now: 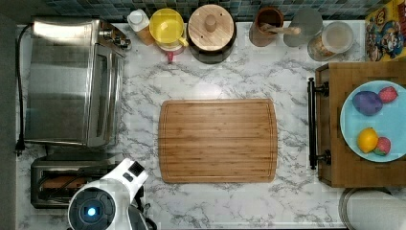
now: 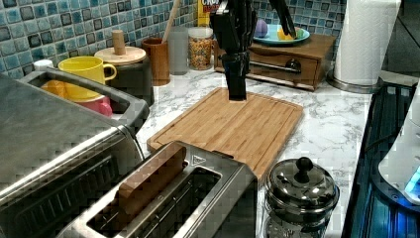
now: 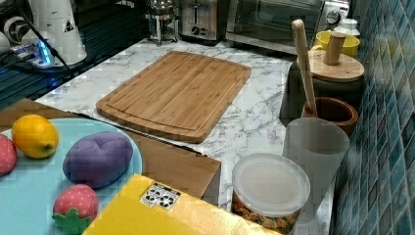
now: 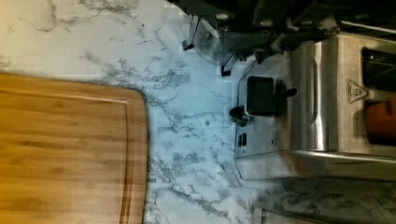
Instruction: Turn on the toaster.
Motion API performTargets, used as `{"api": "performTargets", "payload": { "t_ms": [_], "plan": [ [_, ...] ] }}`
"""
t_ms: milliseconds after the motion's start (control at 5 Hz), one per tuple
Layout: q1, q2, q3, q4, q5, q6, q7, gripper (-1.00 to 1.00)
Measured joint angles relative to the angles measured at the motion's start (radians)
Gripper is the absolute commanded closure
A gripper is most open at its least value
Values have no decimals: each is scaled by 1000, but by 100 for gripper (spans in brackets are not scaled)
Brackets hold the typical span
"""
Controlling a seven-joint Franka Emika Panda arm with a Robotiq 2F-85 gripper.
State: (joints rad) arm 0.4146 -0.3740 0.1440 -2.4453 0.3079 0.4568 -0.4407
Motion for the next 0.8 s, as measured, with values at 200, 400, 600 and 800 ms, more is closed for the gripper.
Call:
{"api": "performTargets", "payload": {
  "t_ms": [200, 400, 600, 800],
  "plan": [
    [6, 40, 10, 0, 5, 0, 0, 100],
    [19, 94, 28, 0, 71, 64, 0, 100],
    [24, 138, 46, 0, 97, 127, 1, 100],
    [24, 162, 55, 0, 78, 131, 28, 100]
  ]
}}
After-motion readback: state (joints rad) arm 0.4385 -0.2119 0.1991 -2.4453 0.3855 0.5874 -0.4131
